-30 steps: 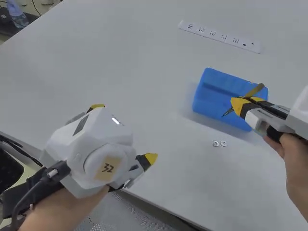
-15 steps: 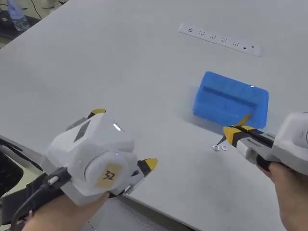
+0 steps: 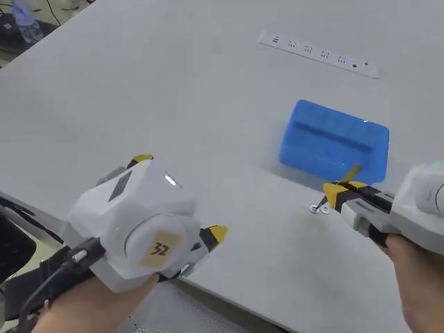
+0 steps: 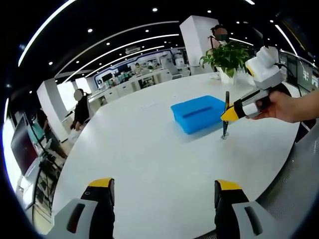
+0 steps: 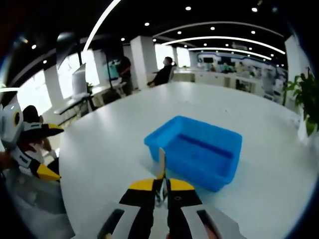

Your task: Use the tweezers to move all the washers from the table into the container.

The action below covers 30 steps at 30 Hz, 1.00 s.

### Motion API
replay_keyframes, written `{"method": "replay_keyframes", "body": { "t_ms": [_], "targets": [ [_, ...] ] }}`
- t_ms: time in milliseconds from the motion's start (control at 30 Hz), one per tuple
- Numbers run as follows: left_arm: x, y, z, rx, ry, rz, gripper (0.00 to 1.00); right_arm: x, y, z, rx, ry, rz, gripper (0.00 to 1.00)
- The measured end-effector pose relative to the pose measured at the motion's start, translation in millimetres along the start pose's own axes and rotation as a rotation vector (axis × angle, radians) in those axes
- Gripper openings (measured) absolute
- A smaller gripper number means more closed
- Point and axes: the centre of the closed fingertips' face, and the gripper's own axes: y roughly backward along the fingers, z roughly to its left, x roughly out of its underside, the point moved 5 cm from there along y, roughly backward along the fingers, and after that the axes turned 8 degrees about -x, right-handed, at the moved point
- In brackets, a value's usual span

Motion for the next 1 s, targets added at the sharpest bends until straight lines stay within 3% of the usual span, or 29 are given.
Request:
{"method": "replay_keyframes", "body": {
  "t_ms": [233, 500, 1000],
  "targets": [
    [0.4, 0.0, 1.0, -0.007, 0.002, 0.003, 0.84, 2.8, -0.8, 3.9, 0.0, 0.015, 0.004, 0.05],
    [-0.2, 0.0, 1.2, -0.009, 0.003, -0.002, 0.84, 6.3, -5.7, 3.8, 0.031, 0.128, 0.015, 0.04],
    [-0.6, 0.4, 1.9, -0.015, 0.002, -0.004, 0.84, 8.2, -4.1, -3.2, 0.029, 0.095, 0.044, 0.03]
  ]
}}
